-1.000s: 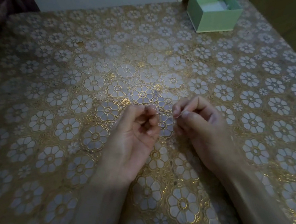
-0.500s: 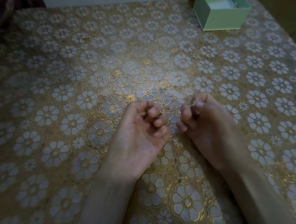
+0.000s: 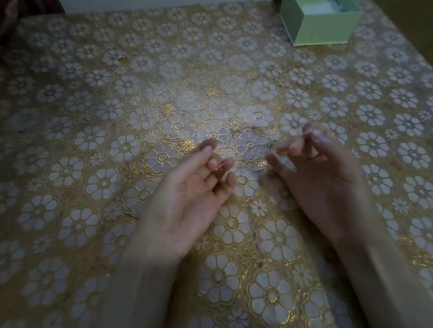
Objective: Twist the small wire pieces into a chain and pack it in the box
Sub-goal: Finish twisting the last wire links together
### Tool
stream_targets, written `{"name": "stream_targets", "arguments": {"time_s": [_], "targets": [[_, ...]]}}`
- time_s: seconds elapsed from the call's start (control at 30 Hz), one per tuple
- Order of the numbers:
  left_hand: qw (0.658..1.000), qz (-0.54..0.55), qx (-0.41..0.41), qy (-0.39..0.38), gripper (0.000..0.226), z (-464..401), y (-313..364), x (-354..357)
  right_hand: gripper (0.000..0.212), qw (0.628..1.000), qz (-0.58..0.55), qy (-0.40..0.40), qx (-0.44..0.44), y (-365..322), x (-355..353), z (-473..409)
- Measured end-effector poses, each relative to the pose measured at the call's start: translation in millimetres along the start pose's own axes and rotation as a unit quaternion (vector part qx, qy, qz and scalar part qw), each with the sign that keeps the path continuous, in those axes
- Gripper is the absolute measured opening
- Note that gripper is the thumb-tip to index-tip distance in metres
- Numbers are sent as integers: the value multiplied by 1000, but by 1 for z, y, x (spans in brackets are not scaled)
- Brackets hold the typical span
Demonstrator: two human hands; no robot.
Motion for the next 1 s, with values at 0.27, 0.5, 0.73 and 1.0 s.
{"name": "stream_targets", "arguments": {"time_s": [0.27, 0.5, 0.73, 1.0], "targets": [[998, 10, 53, -17, 12, 4, 24, 1, 3, 997, -65, 38, 25, -2, -7, 2], [997, -32, 56, -50, 25, 9, 28, 7, 3, 995, -81, 47, 31, -1, -9, 1], [990, -116, 66, -49, 48, 12, 28, 11, 20, 997, -59, -29, 45, 7, 2, 0], [966, -244, 81, -21, 43, 13, 27, 10, 25, 997, -51, -47, 40, 11, 7, -1]]}}
Point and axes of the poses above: each hand's wrist, its own z-axis away from the middle knuckle, its own x-axis out of the palm, y = z × x, the point moved 10 cm from there along -z, towards the middle knuckle, and after that the axes turned 3 degrees about -y, right-handed, at the moved point
